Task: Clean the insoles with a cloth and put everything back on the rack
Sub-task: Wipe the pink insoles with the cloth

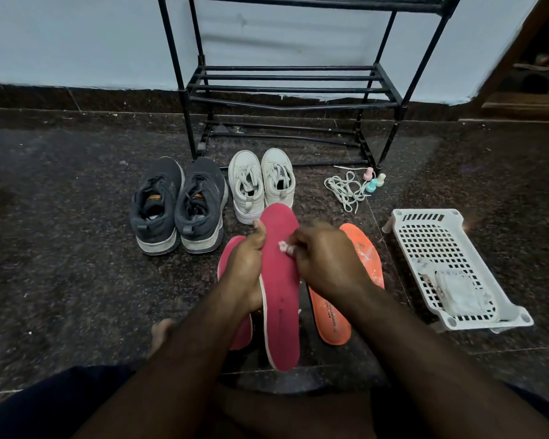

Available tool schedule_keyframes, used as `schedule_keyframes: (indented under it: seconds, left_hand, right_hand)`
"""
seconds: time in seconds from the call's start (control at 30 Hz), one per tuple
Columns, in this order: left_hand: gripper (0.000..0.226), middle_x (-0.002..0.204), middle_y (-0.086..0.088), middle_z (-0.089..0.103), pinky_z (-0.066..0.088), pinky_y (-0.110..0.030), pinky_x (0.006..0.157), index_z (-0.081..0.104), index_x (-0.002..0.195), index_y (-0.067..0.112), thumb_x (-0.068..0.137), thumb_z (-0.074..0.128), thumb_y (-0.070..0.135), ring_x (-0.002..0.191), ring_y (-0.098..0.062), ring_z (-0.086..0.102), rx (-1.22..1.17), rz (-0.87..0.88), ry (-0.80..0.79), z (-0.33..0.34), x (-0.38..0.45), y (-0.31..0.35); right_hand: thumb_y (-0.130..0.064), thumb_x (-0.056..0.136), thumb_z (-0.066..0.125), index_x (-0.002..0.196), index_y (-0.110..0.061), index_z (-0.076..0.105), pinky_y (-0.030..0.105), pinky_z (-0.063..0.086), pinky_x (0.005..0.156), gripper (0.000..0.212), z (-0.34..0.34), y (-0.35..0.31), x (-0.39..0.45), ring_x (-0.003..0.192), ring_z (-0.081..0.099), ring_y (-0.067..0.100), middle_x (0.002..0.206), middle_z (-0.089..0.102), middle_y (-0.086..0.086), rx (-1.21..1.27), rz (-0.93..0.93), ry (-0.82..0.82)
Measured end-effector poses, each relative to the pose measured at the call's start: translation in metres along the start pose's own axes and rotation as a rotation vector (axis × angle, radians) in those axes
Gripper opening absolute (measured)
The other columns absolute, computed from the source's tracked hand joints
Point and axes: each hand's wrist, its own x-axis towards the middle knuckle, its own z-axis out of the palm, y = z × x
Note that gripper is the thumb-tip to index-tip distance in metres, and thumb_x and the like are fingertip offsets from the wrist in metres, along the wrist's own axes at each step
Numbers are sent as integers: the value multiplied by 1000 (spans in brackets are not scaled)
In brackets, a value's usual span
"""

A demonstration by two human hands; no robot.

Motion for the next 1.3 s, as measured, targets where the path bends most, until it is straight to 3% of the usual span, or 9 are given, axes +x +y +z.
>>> schedule_keyframes:
  seconds: [0.1, 0.3, 0.5, 0.73, 0.8, 0.93, 1.0, 1.17, 1.3]
  left_hand:
    - [61, 92, -14, 72, 53, -41, 83, 69, 103, 7, 100, 37, 59, 82, -27, 69, 34, 21, 3, 3, -2, -4]
    - [74, 100, -21, 71, 51, -49, 91, 64, 118, -2, 94, 40, 64, 89, -34, 67, 1, 59, 42, -2, -2, 9]
    - [78, 103, -26, 71, 49, -50, 95, 63, 116, -3, 96, 33, 67, 94, -37, 69, -48, 9, -30, 1, -5, 14]
    - [62, 114, -16, 71, 59, -44, 76, 64, 129, 6, 98, 44, 56, 91, -27, 72, -91, -19, -177, 6, -14, 12]
    - [64, 126, -14, 66, 54, -53, 90, 54, 141, 9, 96, 49, 54, 103, -27, 69, -90, -60, -207, 9, -13, 3]
    - [61, 106, -13, 73, 60, -42, 73, 60, 130, 10, 96, 40, 56, 92, -26, 71, -106, -67, -172, 14, -13, -6]
    - [60, 102, -12, 74, 58, -39, 80, 64, 120, 9, 100, 33, 56, 90, -25, 72, -123, -50, -135, 12, -10, -7]
    - [63, 94, -15, 75, 50, -41, 91, 70, 102, 4, 103, 32, 55, 83, -25, 73, -154, 8, -100, 6, -5, -3]
    - [57, 110, -16, 73, 50, -44, 97, 64, 120, 6, 105, 33, 51, 99, -28, 71, -109, 26, -94, 6, -7, -5]
  right_hand:
    - [-19, 85, 72, 90, -13, 74, 33, 46, 74, 8, 2, 0, 4, 83, 62, 23, 88, 66, 4, 30, 8, 143]
    - [-32, 86, 72, 82, -17, 74, 33, 51, 69, 15, -6, 2, -3, 73, 65, 11, 77, 71, -4, 192, 111, -230]
    - [-19, 81, 79, 83, -19, 74, 39, 56, 71, 5, -8, -1, -2, 62, 61, 12, 70, 69, -5, 551, 261, -137]
    - [-12, 83, 77, 86, -17, 74, 42, 58, 61, 7, -13, 2, 8, 65, 69, 19, 76, 71, 4, 843, 373, 97]
    - [-17, 85, 74, 89, -21, 72, 45, 58, 60, 7, -11, 6, 9, 69, 70, 21, 81, 70, 2, 746, 341, 143]
    - [-19, 88, 67, 98, -20, 73, 38, 53, 79, 12, -7, 9, 10, 87, 64, 19, 94, 67, -1, 178, 139, 127]
    - [-21, 89, 64, 97, -17, 73, 35, 49, 78, 13, -5, 3, 9, 90, 63, 24, 94, 68, 4, 65, 110, 69]
    - [-22, 87, 63, 94, -18, 74, 33, 48, 77, 14, 3, -12, -3, 90, 65, 23, 94, 72, 5, 47, 83, -133]
    - [-14, 84, 61, 92, -14, 72, 33, 44, 78, 14, 1, -9, 4, 89, 61, 23, 92, 68, 5, 21, 116, 61]
